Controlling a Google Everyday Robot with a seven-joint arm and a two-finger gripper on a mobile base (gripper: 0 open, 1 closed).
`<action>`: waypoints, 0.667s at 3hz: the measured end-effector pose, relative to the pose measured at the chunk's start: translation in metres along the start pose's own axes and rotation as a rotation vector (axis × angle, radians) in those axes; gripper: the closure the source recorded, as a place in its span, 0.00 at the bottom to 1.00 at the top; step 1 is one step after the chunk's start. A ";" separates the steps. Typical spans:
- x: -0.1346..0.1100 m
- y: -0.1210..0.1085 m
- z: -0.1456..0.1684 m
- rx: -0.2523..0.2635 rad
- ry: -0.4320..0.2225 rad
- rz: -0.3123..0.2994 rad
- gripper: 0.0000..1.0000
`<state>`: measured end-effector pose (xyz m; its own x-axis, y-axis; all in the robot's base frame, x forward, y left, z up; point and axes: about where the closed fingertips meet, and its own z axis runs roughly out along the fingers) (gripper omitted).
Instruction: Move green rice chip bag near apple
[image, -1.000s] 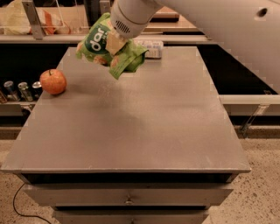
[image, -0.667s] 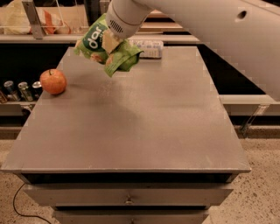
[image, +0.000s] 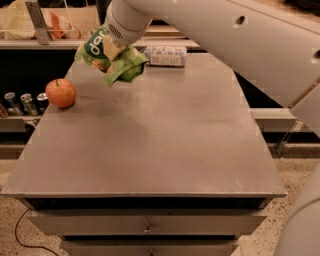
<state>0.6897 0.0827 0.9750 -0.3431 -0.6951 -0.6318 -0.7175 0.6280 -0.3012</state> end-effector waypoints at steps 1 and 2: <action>-0.003 0.007 0.018 -0.007 0.019 0.016 1.00; -0.001 0.015 0.041 -0.028 0.050 0.023 1.00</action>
Offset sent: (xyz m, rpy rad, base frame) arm 0.0249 0.0386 -0.0576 -0.0247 0.1042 -0.0181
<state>0.7039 0.1077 0.9421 -0.3891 -0.6978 -0.6014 -0.7255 0.6344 -0.2668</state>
